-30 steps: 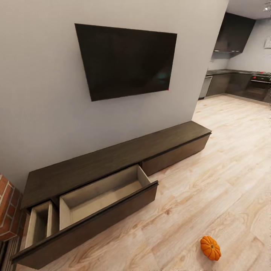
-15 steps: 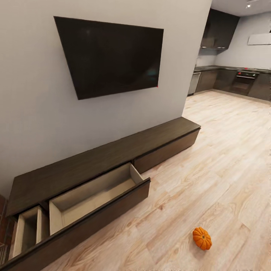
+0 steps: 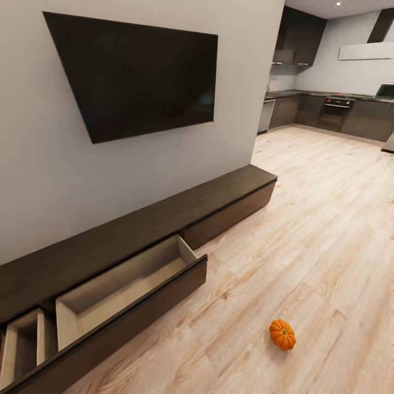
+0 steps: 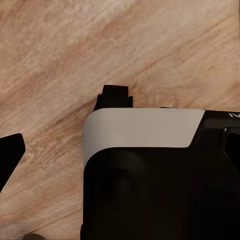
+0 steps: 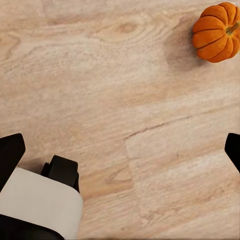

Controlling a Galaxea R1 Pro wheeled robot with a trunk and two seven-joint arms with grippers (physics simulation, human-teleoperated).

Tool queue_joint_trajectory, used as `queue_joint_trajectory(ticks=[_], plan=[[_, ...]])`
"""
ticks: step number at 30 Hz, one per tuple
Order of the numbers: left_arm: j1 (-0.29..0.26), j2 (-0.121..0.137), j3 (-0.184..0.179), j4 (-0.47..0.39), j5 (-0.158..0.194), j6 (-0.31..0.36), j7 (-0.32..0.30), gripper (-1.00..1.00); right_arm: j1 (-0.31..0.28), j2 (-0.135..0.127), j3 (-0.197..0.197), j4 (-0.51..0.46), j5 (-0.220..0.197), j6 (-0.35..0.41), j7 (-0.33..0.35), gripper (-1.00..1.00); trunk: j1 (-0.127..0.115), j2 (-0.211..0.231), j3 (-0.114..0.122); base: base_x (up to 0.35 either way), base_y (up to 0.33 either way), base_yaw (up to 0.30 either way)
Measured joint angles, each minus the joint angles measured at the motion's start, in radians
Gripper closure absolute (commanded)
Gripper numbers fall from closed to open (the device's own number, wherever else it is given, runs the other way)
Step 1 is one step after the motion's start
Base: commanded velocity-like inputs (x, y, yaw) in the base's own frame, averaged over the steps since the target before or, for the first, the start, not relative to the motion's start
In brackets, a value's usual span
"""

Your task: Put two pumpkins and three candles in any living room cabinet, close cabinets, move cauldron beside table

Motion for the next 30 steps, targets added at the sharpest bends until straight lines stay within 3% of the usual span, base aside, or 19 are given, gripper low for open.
queue_joint_trajectory(ticks=[30], plan=[[0.0,0.0,0.0,0.0,0.0,0.0,0.0,-1.0,0.0,0.0,0.0,0.0,0.0,0.001,0.0,-1.0,0.0,0.0,-0.04,0.0,0.0,-0.171]])
